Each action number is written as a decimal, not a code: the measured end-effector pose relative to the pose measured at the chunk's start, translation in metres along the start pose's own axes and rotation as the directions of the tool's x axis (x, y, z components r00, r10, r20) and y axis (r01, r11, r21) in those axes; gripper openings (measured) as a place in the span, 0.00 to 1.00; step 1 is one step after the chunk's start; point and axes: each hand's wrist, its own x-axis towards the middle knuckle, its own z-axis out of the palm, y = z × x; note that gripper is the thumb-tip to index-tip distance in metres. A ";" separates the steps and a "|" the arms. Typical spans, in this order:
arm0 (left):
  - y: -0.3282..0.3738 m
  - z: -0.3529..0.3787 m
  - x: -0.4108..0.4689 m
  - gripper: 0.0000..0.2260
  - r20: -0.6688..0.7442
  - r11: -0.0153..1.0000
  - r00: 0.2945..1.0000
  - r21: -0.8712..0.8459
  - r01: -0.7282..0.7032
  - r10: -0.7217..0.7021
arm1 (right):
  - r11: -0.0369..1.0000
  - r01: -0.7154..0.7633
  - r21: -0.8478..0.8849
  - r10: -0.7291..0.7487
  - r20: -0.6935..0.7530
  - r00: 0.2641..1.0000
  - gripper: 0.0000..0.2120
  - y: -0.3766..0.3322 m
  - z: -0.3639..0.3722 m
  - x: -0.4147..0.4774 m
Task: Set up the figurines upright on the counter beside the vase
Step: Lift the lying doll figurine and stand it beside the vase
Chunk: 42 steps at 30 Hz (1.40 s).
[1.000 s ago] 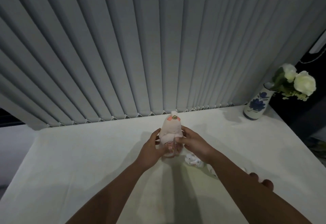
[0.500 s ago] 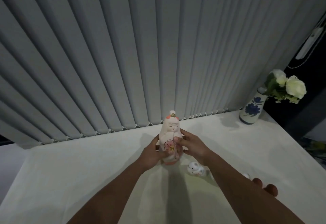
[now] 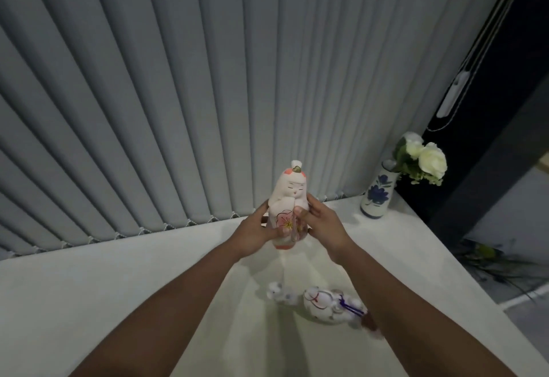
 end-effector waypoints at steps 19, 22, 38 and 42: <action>0.042 0.136 0.090 0.31 -0.028 0.999 0.999 -0.020 0.046 -0.046 | 0.998 -0.027 -0.064 0.029 0.042 0.999 0.18 0.017 -0.166 0.034; 0.042 0.136 0.104 0.32 -0.023 0.998 0.998 0.013 0.057 -0.057 | 0.997 -0.040 -0.060 0.043 0.050 0.998 0.18 0.018 -0.172 0.045; 0.001 0.151 0.181 0.37 -0.003 0.984 0.987 -0.077 0.159 -0.160 | 0.988 -0.124 -0.088 0.121 -0.042 0.992 0.21 0.067 -0.200 0.110; -0.011 0.158 0.185 0.37 -0.027 0.984 0.986 -0.074 0.164 -0.167 | 0.987 -0.135 -0.093 0.129 -0.062 0.990 0.21 0.077 -0.203 0.112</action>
